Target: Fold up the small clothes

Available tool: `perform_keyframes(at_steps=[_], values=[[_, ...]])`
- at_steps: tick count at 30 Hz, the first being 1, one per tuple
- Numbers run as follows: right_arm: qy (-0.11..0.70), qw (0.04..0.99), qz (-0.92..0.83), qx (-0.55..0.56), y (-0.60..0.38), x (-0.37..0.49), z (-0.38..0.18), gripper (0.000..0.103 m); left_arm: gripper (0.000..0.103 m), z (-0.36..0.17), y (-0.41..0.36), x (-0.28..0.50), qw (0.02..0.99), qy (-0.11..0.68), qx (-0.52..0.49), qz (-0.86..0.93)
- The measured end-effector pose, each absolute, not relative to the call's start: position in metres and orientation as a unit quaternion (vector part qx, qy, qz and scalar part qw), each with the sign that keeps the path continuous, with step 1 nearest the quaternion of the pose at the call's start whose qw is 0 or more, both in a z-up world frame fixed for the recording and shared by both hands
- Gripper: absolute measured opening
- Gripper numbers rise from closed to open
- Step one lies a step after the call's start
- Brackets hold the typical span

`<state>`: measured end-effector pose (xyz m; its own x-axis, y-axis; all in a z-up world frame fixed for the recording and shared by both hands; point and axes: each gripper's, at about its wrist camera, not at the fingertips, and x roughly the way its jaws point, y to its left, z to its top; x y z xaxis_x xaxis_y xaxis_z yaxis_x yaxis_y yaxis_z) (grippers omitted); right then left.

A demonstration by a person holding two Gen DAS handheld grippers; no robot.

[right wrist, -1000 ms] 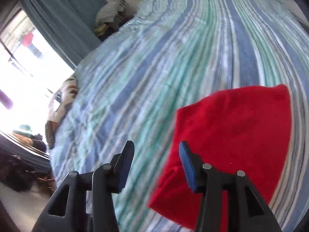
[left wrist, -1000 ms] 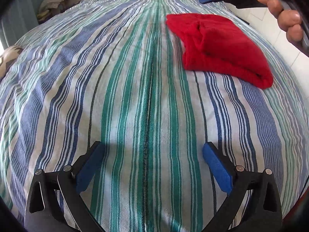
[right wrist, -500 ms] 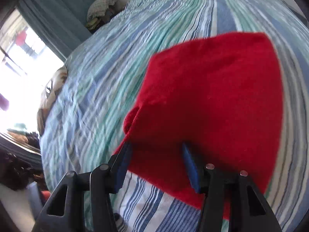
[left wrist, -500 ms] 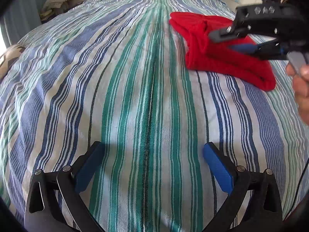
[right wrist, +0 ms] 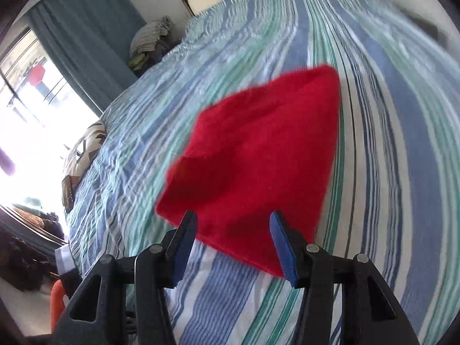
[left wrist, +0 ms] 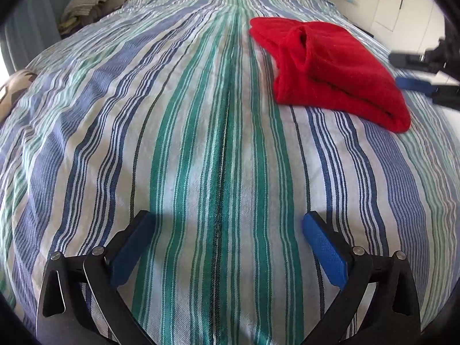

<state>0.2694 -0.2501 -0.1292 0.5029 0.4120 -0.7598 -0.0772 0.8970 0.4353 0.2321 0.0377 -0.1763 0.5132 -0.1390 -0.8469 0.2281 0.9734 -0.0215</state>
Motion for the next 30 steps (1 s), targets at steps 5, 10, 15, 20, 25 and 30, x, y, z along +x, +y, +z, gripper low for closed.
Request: perform_keyframes(at_steps=[5,10,15,20,25,30], values=[[0.492,0.834,0.139,0.206,-0.250,0.258,-0.165,0.052,0.102,-0.164,0.040,0.233,0.861,0.491,0.080,-0.103],[0.433,0.871,0.131,0.191,-0.275,0.245,-0.116,0.070,0.102,-0.091,0.056,0.262,0.880,0.448,-0.033,-0.155],[0.414,0.876,0.086,0.232,-0.317,0.274,-0.112,0.077,0.102,-0.061,0.002,0.353,0.858,0.463,-0.060,-0.213],[0.444,0.842,0.076,0.297,-0.331,0.314,-0.147,0.077,0.101,-0.119,-0.032,0.410,0.840,0.524,0.013,-0.141],[0.473,0.821,0.090,0.308,-0.309,0.341,-0.183,0.077,0.102,-0.154,-0.031,0.429,0.807,0.570,-0.014,-0.155],[0.460,0.855,0.087,0.222,-0.283,0.355,-0.163,0.032,0.032,-0.153,-0.037,0.434,0.794,0.572,-0.051,-0.199]])
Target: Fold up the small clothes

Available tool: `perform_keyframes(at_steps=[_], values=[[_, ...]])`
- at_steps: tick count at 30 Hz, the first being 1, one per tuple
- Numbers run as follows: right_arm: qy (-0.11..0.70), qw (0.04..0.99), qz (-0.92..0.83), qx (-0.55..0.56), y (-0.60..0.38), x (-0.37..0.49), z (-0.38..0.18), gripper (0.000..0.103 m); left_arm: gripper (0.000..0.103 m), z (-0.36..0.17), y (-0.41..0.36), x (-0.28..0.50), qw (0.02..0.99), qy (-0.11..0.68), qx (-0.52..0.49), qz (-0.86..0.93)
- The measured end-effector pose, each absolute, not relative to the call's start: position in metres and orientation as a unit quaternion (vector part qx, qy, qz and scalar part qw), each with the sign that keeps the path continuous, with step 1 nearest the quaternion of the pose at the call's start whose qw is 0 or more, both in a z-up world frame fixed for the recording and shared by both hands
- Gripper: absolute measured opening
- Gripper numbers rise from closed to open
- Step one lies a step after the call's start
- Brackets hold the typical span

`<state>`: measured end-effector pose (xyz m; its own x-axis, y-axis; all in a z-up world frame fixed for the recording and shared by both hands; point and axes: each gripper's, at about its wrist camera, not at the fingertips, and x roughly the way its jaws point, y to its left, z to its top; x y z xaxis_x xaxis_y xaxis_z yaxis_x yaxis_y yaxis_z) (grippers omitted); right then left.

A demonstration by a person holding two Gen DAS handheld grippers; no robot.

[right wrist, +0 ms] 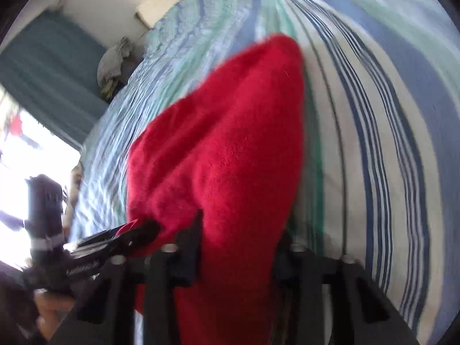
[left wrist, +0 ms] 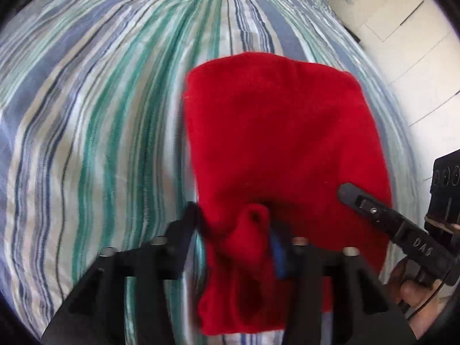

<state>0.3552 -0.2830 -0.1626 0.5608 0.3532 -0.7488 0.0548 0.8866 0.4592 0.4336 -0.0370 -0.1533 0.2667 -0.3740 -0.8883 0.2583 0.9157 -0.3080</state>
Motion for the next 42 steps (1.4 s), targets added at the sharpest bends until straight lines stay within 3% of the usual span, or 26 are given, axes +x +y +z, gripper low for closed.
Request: perform_keyframes(at_steps=[1,6,12,15,17,19,20,23,24,25,26,30,35,42], values=[[0.452,0.870,0.084,0.178,-0.271,0.355,-0.150,0.030,0.025,-0.146,-0.038,0.433,0.800,0.566,-0.049,-0.192],[0.381,0.912,0.118,0.093,-0.237,0.344,-0.083,0.029,0.013,-0.094,-0.028,0.423,0.837,0.507,-0.046,-0.198],[0.298,0.934,0.169,0.098,-0.221,0.336,-0.010,0.029,0.013,0.003,-0.007,0.410,0.886,0.406,-0.055,-0.216],[0.301,0.923,0.180,0.155,-0.229,0.337,-0.014,0.029,0.015,0.013,-0.001,0.410,0.885,0.406,-0.058,-0.219],[0.318,0.913,0.160,0.200,-0.248,0.337,-0.037,0.030,0.027,-0.016,-0.011,0.414,0.866,0.446,-0.055,-0.217],[0.354,0.902,0.109,0.223,-0.272,0.336,-0.075,0.039,0.067,-0.066,-0.030,0.420,0.848,0.492,-0.031,-0.194],[0.380,0.896,0.071,0.220,-0.283,0.335,-0.095,0.049,0.067,-0.101,-0.040,0.418,0.838,0.519,-0.004,-0.170],[0.445,0.875,-0.036,0.187,-0.320,0.310,-0.137,0.058,0.060,-0.144,-0.036,0.391,0.815,0.557,-0.001,-0.158],[0.440,0.878,-0.038,0.187,-0.328,0.298,-0.136,0.069,0.061,-0.141,-0.028,0.381,0.820,0.547,-0.022,-0.165],[0.432,0.882,-0.042,0.182,-0.334,0.285,-0.131,0.088,0.069,-0.132,-0.019,0.368,0.828,0.533,-0.036,-0.170],[0.420,0.890,-0.046,0.171,-0.337,0.269,-0.122,0.091,0.073,-0.122,-0.012,0.358,0.836,0.520,-0.042,-0.169],[0.401,0.904,-0.022,0.146,-0.327,0.231,-0.085,0.091,0.095,-0.071,-0.001,0.313,0.877,0.457,-0.020,-0.149],[0.404,0.908,0.003,0.109,-0.286,0.199,-0.046,0.099,0.099,-0.020,-0.008,0.265,0.908,0.406,0.059,-0.083],[0.396,0.916,0.011,0.071,-0.238,0.144,-0.016,0.101,0.101,0.000,-0.005,0.221,0.912,0.394,0.107,-0.046]])
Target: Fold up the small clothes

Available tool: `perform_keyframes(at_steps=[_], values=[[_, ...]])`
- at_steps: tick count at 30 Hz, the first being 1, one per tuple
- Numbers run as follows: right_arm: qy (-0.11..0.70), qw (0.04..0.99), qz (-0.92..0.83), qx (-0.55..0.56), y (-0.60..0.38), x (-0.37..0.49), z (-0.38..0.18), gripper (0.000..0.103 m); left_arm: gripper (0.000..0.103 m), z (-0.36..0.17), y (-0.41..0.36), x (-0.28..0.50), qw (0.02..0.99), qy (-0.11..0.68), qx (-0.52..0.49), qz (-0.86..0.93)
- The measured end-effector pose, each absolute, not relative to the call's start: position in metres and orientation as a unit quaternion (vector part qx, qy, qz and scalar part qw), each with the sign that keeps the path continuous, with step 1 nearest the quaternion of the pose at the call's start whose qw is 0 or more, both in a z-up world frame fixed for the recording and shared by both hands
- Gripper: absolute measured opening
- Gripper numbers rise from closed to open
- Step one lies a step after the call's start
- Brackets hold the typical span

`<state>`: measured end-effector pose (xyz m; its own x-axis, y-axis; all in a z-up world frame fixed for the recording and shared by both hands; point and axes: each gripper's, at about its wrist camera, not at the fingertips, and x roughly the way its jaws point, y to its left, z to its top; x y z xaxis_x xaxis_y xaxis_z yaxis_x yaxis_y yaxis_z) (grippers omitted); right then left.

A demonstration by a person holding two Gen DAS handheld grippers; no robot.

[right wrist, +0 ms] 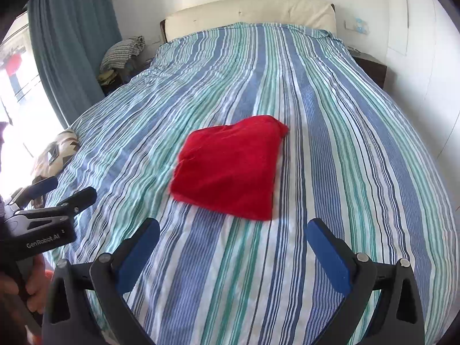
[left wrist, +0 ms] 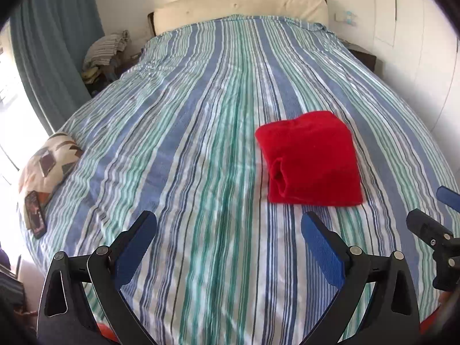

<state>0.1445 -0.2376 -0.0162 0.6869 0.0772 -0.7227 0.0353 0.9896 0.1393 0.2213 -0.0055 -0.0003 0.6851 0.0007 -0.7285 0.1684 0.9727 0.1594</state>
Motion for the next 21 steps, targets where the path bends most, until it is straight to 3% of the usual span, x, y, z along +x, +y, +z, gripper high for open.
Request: perform_keyframes(at_steps=[10,21], values=[[0.398,0.917,0.002,0.037,-0.213,0.095,0.007,0.103,0.101,0.016,-0.004,0.167,0.914,0.381,0.136,-0.022],[0.438,0.898,-0.008,0.029,-0.215,0.046,0.012,0.102,0.101,0.016,0.000,0.126,0.888,0.439,0.132,-0.039]])
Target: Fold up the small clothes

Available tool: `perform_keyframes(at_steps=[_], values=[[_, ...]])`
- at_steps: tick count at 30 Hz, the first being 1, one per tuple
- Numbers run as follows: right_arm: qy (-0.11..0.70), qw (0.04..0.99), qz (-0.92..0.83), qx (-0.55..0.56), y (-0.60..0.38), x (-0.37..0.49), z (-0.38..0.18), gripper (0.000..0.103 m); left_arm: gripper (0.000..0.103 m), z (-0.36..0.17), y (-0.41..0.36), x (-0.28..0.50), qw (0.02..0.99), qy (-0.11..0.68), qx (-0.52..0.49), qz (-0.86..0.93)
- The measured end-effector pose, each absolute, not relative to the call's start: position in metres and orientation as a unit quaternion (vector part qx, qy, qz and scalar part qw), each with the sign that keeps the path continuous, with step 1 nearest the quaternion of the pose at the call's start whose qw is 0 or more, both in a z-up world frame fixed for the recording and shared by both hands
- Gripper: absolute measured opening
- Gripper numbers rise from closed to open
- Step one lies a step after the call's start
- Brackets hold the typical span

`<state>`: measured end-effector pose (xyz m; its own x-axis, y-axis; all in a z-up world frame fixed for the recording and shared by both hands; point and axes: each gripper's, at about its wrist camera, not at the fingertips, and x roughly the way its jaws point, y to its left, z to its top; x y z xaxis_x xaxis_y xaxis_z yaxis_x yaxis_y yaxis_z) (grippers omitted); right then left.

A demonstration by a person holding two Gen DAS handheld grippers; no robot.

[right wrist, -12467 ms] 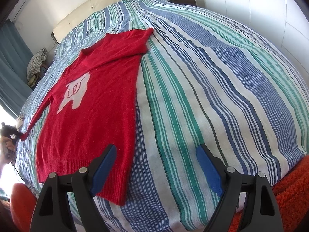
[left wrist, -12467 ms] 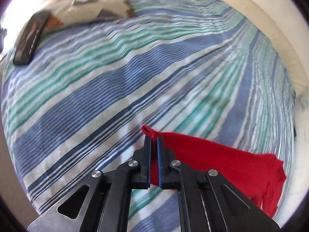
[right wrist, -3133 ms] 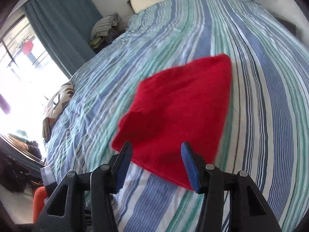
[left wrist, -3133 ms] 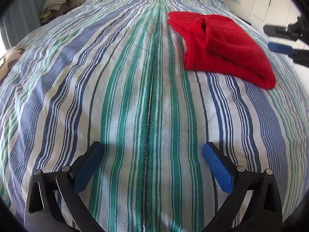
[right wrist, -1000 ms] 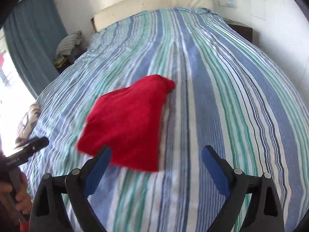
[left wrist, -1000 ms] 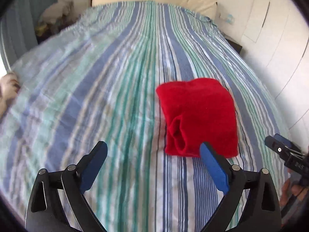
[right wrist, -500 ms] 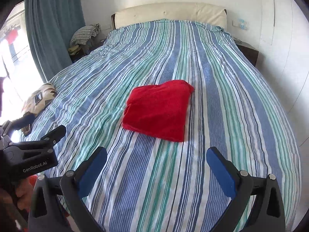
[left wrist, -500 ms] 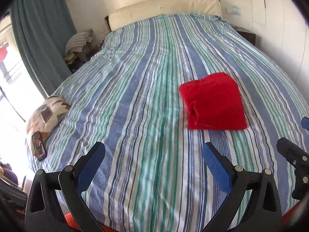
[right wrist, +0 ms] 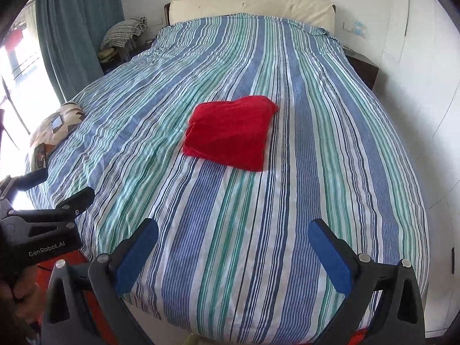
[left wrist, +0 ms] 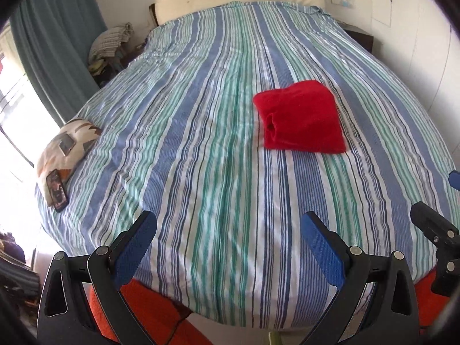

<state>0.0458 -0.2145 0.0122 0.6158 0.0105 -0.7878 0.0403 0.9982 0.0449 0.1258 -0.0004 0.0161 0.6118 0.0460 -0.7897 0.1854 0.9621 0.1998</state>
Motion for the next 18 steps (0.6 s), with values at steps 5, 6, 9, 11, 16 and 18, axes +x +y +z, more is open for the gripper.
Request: perform_keyframes(at_steps=[5,6,9,11,16,18], values=[[0.458,0.889,-0.008,0.023,-0.211,0.022,0.015,0.102,0.101,0.013,0.005,0.105,0.870,0.473,0.123,-0.056],[0.462,0.887,-0.008,0.020,-0.209,0.017,0.016,0.102,0.101,0.013,0.005,0.100,0.870,0.474,0.125,-0.056],[0.472,0.882,-0.007,0.011,-0.200,0.002,0.019,0.102,0.101,0.018,0.005,0.087,0.870,0.472,0.130,-0.058],[0.474,0.880,-0.003,0.008,-0.195,-0.005,0.022,0.102,0.101,0.022,0.004,0.081,0.870,0.472,0.130,-0.063],[0.466,0.885,-0.003,-0.002,-0.188,-0.013,0.034,0.102,0.101,0.027,-0.001,0.078,0.871,0.468,0.132,-0.076],[0.463,0.886,-0.004,-0.002,-0.188,-0.012,0.036,0.102,0.101,0.027,-0.002,0.079,0.871,0.466,0.134,-0.076]])
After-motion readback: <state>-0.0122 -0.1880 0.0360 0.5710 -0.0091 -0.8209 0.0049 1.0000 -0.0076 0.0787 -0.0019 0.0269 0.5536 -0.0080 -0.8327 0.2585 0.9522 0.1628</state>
